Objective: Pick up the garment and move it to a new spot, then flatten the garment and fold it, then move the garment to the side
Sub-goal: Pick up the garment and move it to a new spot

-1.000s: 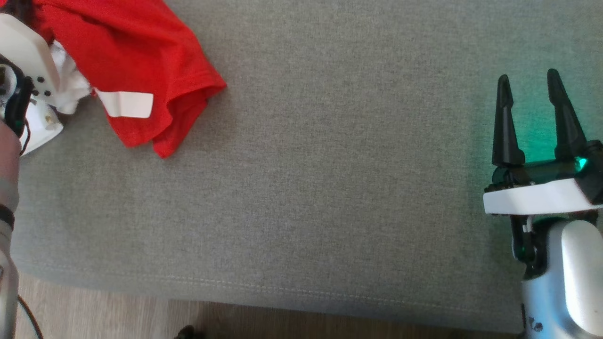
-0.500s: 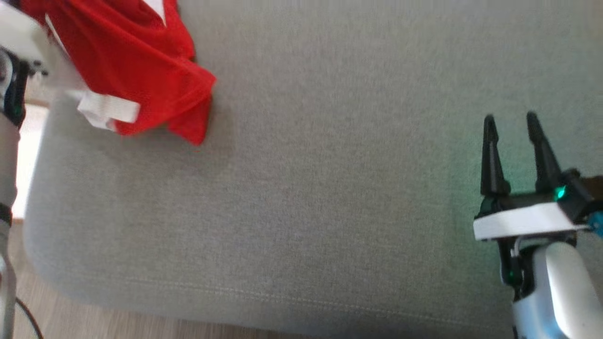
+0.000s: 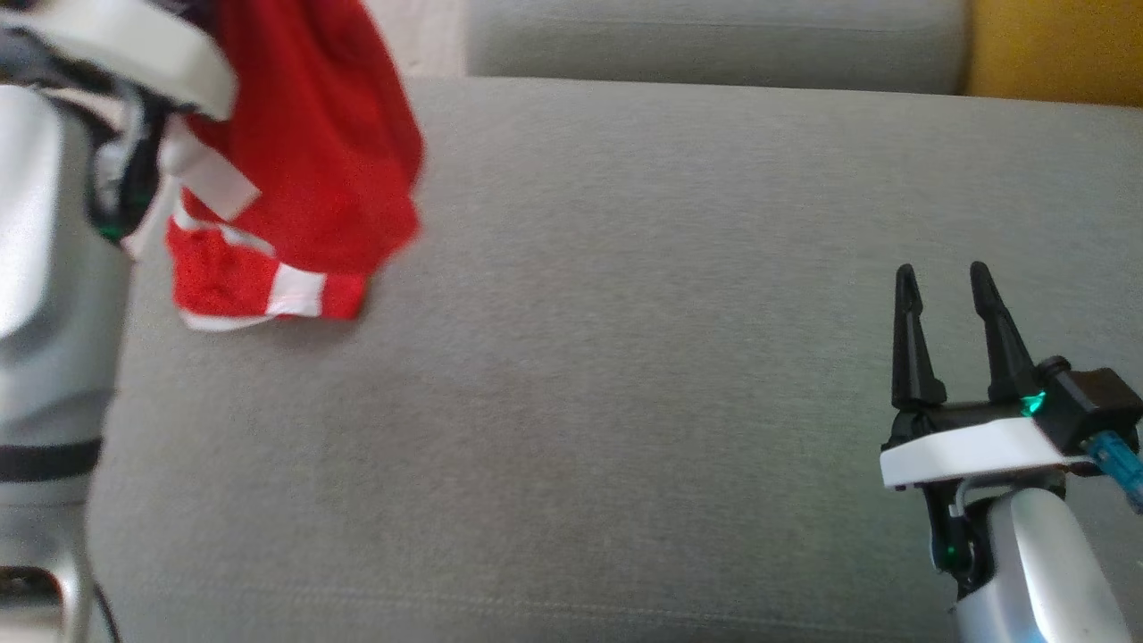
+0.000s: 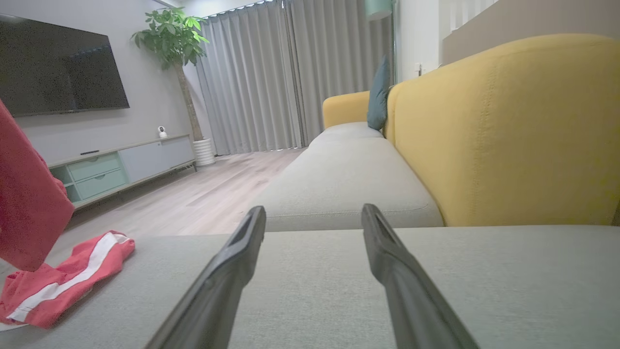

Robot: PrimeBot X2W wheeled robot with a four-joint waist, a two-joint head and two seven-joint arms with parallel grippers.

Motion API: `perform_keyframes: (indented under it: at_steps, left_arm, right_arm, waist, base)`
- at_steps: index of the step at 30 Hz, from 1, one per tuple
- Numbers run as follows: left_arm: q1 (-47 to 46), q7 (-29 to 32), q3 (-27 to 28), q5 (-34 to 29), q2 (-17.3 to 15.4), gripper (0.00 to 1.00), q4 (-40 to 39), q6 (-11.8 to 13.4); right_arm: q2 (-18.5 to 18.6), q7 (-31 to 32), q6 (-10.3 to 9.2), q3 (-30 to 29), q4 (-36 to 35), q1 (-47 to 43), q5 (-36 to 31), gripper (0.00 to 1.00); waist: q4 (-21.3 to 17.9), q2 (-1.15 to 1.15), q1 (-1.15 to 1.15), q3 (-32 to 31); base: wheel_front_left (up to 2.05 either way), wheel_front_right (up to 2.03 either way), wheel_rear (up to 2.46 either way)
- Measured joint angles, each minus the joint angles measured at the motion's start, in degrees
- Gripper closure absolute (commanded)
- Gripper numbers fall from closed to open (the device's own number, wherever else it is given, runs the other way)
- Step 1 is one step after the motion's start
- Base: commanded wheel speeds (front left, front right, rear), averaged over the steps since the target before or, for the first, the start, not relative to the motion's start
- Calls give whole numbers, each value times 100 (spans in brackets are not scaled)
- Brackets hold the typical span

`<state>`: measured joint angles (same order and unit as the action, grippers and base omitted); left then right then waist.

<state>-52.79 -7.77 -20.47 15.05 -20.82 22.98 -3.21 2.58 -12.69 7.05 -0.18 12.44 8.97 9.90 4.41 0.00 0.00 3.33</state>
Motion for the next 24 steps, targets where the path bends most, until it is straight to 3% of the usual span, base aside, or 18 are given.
perform_keyframes:
  at_steps: [4, 12, 18, 23, 24]
  left_arm:
    - [86, 388, -182, 1, 226, 100, -609, 135]
    - [465, 791, -775, 70, 1122, 100, -1462, 552]
    - [391, 466, -1104, 73, 1731, 100, -1037, 760]
    - [158, 96, -1321, 264, 1848, 100, -126, 889]
    - [112, 42, -1379, 294, 1849, 30, 104, 932]
  right_arm:
    - [-1, 2, 0, -40, -34, 29, -192, 0]
    - [0, 211, 0, -265, -531, 591, -547, 0]
    - [3, 315, 0, -296, -855, 1023, -638, 0]
    - [4, 312, 0, -287, -893, 1187, -553, 0]
    - [4, 310, 0, -282, -883, 1186, -515, 0]
  waist:
    - [-234, 0, 0, -63]
    - [-937, 0, 0, 39]
    - [-1487, 0, 0, 387]
    - [-1896, 0, 0, 731]
    - [-1965, 0, 0, 798]
  base:
    - [0, 0, 0]
    - [0, 0, 0]
    - [0, 0, 0]
    - [0, 0, 0]
    - [0, 0, 0]
